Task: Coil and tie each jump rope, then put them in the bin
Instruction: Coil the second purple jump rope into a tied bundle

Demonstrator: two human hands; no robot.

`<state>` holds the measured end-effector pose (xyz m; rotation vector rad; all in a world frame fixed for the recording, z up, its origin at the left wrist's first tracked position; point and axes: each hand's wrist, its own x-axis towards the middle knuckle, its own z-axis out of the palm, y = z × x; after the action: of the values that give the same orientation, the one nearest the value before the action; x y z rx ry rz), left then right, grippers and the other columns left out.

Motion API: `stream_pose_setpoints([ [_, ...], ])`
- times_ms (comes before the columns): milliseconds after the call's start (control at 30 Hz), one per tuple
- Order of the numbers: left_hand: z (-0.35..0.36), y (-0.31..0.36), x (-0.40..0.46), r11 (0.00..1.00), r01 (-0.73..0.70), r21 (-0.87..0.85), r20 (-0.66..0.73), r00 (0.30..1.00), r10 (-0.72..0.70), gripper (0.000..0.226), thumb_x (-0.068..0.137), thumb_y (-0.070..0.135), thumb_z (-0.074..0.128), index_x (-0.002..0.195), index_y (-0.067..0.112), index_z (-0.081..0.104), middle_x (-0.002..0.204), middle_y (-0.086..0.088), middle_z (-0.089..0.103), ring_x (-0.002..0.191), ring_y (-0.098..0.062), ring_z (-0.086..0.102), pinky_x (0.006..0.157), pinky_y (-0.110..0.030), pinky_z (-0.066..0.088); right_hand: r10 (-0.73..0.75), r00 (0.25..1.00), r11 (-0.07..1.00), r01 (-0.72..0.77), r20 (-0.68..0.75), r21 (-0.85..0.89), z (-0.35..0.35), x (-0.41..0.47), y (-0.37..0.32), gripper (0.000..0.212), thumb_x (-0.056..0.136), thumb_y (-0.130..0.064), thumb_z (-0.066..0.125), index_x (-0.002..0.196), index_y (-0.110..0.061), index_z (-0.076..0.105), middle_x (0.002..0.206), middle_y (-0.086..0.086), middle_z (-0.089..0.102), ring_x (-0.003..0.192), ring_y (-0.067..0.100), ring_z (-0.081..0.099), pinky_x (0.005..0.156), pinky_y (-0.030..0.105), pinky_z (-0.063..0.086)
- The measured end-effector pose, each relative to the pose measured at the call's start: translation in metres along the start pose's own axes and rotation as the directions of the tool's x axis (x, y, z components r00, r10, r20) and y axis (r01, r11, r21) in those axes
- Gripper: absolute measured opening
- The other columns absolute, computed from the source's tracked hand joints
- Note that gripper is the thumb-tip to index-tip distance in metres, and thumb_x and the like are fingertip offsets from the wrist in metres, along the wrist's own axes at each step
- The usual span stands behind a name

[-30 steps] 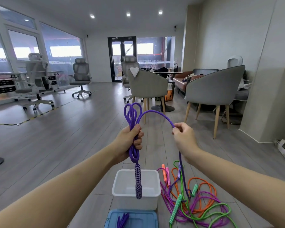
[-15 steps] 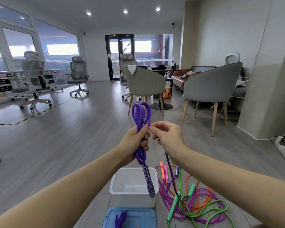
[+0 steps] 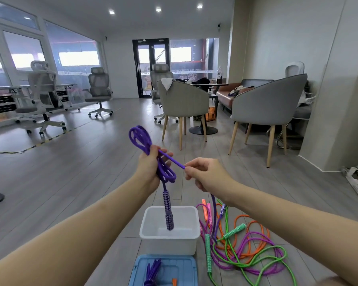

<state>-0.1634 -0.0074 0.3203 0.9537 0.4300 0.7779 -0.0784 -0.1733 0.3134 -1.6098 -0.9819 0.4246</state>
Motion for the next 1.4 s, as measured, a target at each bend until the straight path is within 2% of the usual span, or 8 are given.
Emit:
stream_pose_setpoints([
  [67, -0.003, 0.009, 0.008, 0.992, 0.033, -0.121, -0.025, 0.999, -0.036, 0.021, 0.109, 0.028, 0.046, 0.104, 0.01, 0.056, 0.077, -0.003, 0.062, 0.063, -0.015, 0.068, 0.066, -0.034, 0.059, -0.012, 0.998, 0.993, 0.02, 0.067, -0.116, -0.003, -0.002, 0.007, 0.014, 0.102, -0.021, 0.061, 0.109, -0.016, 0.072, 0.078, 0.001, 0.071, 0.054, 0.002, 0.052, 0.052, 0.017, 0.043],
  [167, -0.009, 0.021, 0.016, 0.969, 0.1, -0.225, 0.022, 0.995, -0.098, 0.024, 0.109, 0.031, 0.046, 0.094, 0.013, 0.053, 0.064, 0.003, 0.051, 0.044, -0.008, 0.047, 0.047, -0.022, 0.048, -0.039, 0.994, 0.959, 0.065, 0.1, -0.276, -0.012, -0.005, 0.018, 0.018, 0.104, -0.022, 0.058, 0.104, -0.017, 0.074, 0.071, -0.002, 0.065, 0.053, -0.003, 0.051, 0.053, 0.012, 0.04],
  [367, -0.02, 0.04, 0.018, 0.974, 0.072, -0.214, 0.078, 0.995, -0.056, 0.026, 0.109, 0.034, 0.046, 0.092, 0.015, 0.051, 0.063, 0.006, 0.046, 0.041, -0.004, 0.035, 0.035, -0.017, 0.033, -0.076, 0.996, 0.914, 0.056, -0.035, -0.402, -0.043, 0.0, 0.029, 0.02, 0.104, -0.023, 0.055, 0.089, -0.022, 0.07, 0.07, -0.002, 0.056, 0.055, 0.003, 0.044, 0.057, 0.027, 0.039],
  [533, -0.022, 0.025, 0.006, 0.973, -0.013, 0.229, 0.202, 0.979, -0.034, 0.02, 0.109, 0.03, 0.046, 0.098, 0.014, 0.051, 0.071, 0.003, 0.051, 0.047, -0.007, 0.041, 0.044, -0.019, 0.041, -0.179, 0.984, 0.885, 0.157, -0.009, -0.438, -0.039, 0.002, 0.022, 0.015, 0.106, -0.026, 0.053, 0.098, -0.026, 0.066, 0.077, -0.003, 0.06, 0.063, 0.005, 0.051, 0.058, 0.021, 0.043],
  [700, -0.013, 0.009, -0.011, 0.888, -0.065, 0.455, 0.315, 0.945, -0.092, 0.022, 0.109, 0.027, 0.045, 0.102, 0.01, 0.057, 0.081, -0.003, 0.064, 0.072, -0.018, 0.068, 0.065, -0.03, 0.055, -0.317, 0.945, 0.785, 0.309, 0.08, -0.537, -0.02, 0.004, 0.013, 0.013, 0.103, -0.022, 0.058, 0.104, -0.019, 0.07, 0.09, -0.006, 0.063, 0.082, 0.011, 0.059, 0.075, 0.036, 0.055],
  [900, -0.004, 0.002, -0.019, 0.878, -0.027, 0.478, 0.372, 0.912, -0.174, 0.028, 0.109, 0.027, 0.046, 0.113, 0.003, 0.06, 0.116, -0.015, 0.072, 0.103, -0.029, 0.075, 0.089, -0.045, 0.061, -0.431, 0.889, 0.65, 0.424, 0.154, -0.63, -0.014, 0.009, 0.007, 0.013, 0.102, -0.02, 0.059, 0.106, -0.017, 0.071, 0.096, -0.007, 0.059, 0.086, 0.009, 0.058, 0.076, 0.028, 0.053],
  [1167, -0.002, -0.004, -0.025, 0.88, 0.068, 0.47, 0.433, 0.851, -0.297, 0.035, 0.109, 0.032, 0.047, 0.121, 0.001, 0.057, 0.103, -0.022, 0.073, 0.099, -0.037, 0.072, 0.101, -0.059, 0.054, -0.547, 0.808, 0.447, 0.501, 0.216, -0.741, -0.014, 0.01, 0.011, 0.013, 0.101, -0.024, 0.058, 0.106, -0.02, 0.069, 0.098, -0.007, 0.058, 0.089, 0.009, 0.051, 0.073, 0.035, 0.053],
  [1400, -0.001, -0.004, -0.029, 0.896, 0.075, 0.438, 0.455, 0.841, -0.293, 0.037, 0.109, 0.03, 0.045, 0.128, 0.0, 0.055, 0.104, -0.02, 0.074, 0.094, -0.033, 0.074, 0.092, -0.05, 0.06, -0.612, 0.779, 0.452, 0.486, 0.137, -0.748, -0.013, 0.005, 0.006, 0.019, 0.099, -0.032, 0.054, 0.103, -0.019, 0.067, 0.094, -0.006, 0.064, 0.084, 0.009, 0.057, 0.069, 0.029, 0.054],
])
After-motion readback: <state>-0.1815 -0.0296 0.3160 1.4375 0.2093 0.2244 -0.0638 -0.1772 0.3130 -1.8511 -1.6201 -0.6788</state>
